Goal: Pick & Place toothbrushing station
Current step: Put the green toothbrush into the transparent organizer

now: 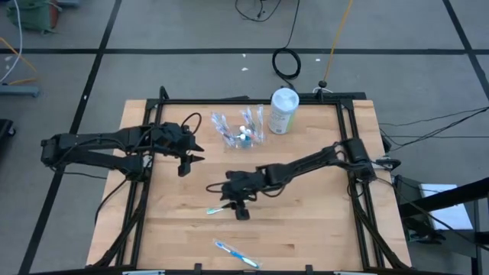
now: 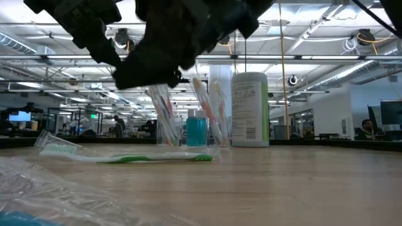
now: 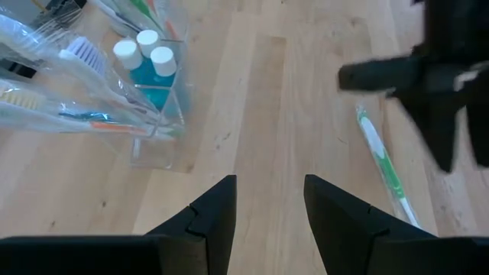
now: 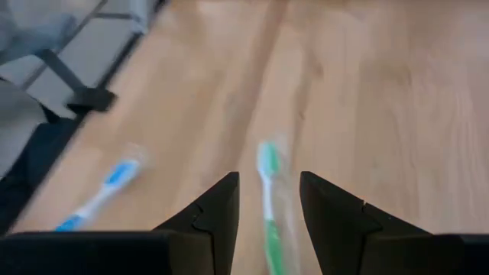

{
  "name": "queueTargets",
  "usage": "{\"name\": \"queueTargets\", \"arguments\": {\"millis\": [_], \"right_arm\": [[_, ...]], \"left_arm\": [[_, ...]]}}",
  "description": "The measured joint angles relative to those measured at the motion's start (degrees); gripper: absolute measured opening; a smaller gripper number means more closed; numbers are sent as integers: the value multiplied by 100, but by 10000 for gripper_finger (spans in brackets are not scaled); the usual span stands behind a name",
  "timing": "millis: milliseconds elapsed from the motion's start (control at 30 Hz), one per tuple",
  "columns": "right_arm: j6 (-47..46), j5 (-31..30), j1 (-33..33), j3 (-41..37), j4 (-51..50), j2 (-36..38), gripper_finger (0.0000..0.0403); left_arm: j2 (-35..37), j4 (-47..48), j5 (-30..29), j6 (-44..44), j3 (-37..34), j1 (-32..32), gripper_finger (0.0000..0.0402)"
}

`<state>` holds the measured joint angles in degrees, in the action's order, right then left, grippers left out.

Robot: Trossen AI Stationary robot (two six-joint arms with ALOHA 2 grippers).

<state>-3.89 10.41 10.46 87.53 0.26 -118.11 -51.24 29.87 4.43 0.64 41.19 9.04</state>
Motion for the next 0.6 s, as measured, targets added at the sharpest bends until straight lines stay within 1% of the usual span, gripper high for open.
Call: {"name": "queueTargets", "arguments": {"millis": [200, 267, 400, 600], "right_arm": [[-282, 37, -158, 166, -149, -403, 130], [-339, 63, -188, 166, -291, -415, 130], [-443, 188, -186, 89, -264, -398, 130], [-408, 184, 21, 78, -238, -438, 130]], "left_arm": [[0, -2, -2, -11, 0, -1, 161], [0, 2, -2, -11, 0, -7, 161], [0, 0, -2, -21, 0, -22, 161], [0, 0, -4, -26, 0, -20, 161]]}}
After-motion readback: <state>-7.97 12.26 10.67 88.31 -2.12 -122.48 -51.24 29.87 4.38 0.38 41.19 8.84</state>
